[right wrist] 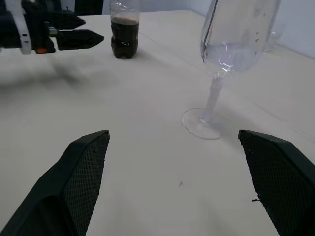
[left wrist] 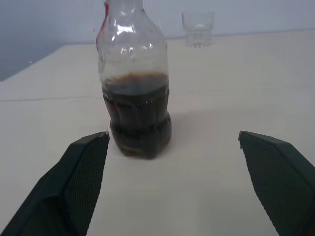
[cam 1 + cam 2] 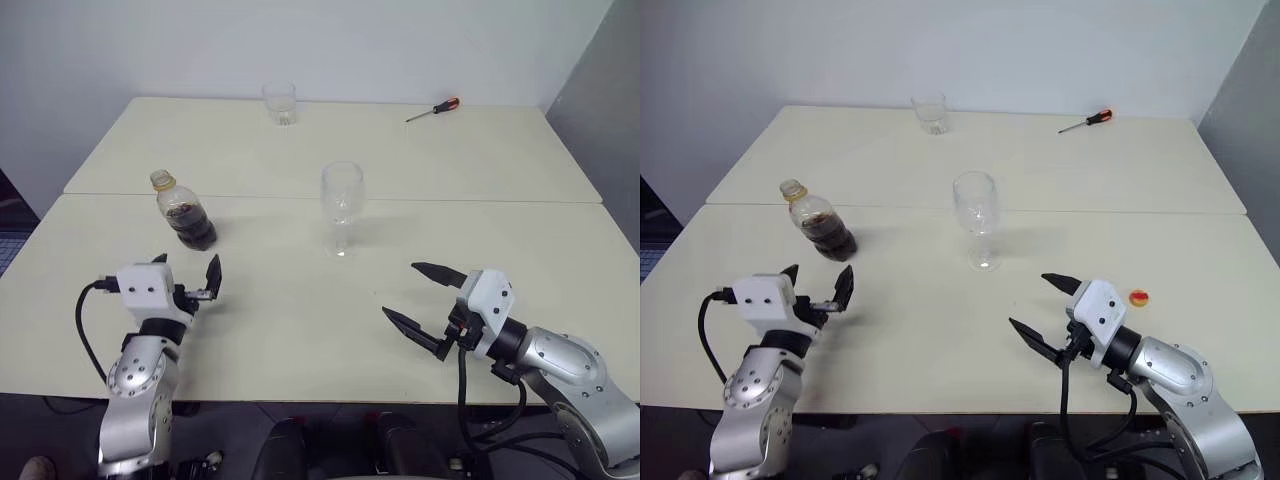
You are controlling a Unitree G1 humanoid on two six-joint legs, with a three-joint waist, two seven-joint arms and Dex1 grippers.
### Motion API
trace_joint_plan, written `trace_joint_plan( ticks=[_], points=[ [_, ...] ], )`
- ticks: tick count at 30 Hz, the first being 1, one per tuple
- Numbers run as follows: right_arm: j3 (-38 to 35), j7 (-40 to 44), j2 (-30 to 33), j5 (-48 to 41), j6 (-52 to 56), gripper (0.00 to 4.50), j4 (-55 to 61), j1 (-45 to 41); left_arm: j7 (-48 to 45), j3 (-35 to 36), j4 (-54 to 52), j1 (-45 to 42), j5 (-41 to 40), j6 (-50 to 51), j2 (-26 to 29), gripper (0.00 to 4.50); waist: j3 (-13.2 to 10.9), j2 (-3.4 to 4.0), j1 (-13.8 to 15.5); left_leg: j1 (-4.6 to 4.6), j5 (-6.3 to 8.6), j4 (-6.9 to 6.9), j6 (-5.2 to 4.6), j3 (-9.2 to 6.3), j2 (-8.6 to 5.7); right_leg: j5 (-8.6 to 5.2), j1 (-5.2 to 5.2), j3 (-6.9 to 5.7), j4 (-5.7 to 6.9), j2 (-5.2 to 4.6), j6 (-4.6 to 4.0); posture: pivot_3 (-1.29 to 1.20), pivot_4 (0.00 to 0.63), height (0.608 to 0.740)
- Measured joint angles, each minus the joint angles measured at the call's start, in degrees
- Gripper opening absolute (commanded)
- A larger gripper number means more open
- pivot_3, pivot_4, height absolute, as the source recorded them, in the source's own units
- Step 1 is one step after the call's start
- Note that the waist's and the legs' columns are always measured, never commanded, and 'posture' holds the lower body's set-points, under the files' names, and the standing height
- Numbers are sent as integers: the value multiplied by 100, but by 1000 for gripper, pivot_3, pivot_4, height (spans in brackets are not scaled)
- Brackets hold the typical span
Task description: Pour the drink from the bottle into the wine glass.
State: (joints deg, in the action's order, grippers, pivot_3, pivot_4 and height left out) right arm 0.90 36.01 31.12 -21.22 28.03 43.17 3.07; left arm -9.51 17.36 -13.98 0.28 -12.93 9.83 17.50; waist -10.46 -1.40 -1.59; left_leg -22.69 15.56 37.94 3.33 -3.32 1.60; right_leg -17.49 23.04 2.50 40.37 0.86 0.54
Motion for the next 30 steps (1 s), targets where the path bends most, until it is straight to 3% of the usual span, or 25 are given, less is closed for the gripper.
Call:
trace_joint_plan(
  ticks=[10,30],
  points=[
    [-26,-66,-7,-559,169,4476,182,-182,9,118,724,-721,82,-187,310,4500,2,-3,-2,0,0,-1,0,0,3,14,-1,-1,-4,-1,-22,0,150,740],
    [-135,-133,54,-1048,323,4476,216,-387,-97,210,1844,-1325,130,-789,548,4500,3,-4,-1,1,0,1,0,-2,4,17,-5,-4,-4,-4,-21,0,150,740]
  ],
)
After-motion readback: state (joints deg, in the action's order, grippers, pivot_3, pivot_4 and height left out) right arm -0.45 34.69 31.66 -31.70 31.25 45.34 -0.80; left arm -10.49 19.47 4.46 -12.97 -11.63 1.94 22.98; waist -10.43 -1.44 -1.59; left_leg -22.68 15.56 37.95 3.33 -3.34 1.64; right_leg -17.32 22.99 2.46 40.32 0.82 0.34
